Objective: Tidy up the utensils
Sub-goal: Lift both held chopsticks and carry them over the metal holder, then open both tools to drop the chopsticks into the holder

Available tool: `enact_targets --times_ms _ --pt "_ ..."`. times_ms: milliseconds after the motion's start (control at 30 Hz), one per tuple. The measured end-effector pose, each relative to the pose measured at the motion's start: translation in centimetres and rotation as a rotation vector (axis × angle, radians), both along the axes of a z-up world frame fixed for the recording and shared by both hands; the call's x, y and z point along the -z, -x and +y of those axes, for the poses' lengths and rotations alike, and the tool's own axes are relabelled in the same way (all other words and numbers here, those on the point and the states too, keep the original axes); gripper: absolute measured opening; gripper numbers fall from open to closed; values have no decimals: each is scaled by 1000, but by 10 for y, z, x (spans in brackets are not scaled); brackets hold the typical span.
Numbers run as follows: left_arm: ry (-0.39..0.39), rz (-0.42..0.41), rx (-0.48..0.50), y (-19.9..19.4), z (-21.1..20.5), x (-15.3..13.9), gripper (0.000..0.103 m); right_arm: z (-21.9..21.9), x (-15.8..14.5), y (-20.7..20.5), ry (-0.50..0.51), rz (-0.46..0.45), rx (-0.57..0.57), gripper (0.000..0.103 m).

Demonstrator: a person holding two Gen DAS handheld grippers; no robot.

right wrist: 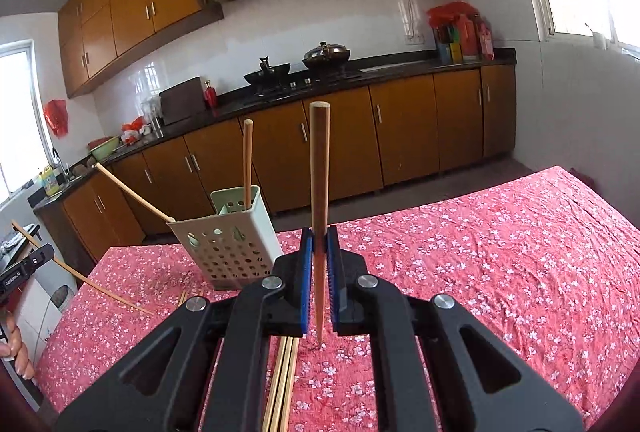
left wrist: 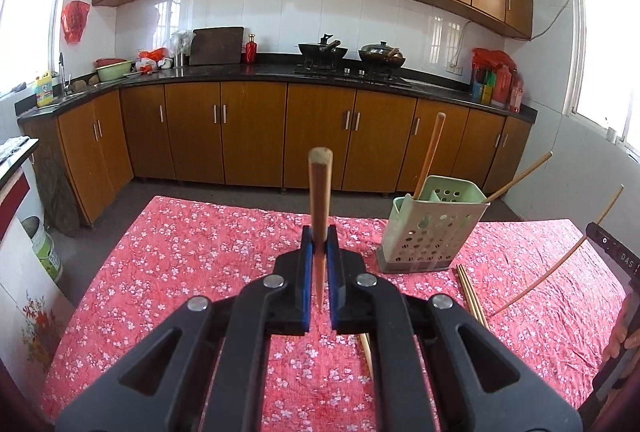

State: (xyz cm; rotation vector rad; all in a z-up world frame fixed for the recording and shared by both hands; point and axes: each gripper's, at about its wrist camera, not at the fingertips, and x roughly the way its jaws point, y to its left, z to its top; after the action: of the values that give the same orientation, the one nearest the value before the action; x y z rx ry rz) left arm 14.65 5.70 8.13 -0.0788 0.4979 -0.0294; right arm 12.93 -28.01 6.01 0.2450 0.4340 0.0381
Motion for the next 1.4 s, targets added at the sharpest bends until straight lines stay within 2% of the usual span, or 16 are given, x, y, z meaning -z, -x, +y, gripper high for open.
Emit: enact_targets --times_ms 167,533,800,1000,1167,1400 --pt "14 -11 16 2 -1 -4 8 2 -7 0 -22 -30 -6 8" --pt "92 -145 169 10 -36 -71 8 16 -63 2 -87 -210 -78 8" --pt "110 -250 169 -14 -67 -104 8 28 -83 -17 -85 -295 -87 8" --pt "104 -216 162 -49 -79 -95 8 37 -90 -36 -70 -357 -53 8" --pt "96 -194 165 -73 -83 -79 8 43 -88 -57 -71 -375 -26 8" --pt "61 -159 185 -95 -93 -58 8 57 -58 -86 -34 -274 -34 8"
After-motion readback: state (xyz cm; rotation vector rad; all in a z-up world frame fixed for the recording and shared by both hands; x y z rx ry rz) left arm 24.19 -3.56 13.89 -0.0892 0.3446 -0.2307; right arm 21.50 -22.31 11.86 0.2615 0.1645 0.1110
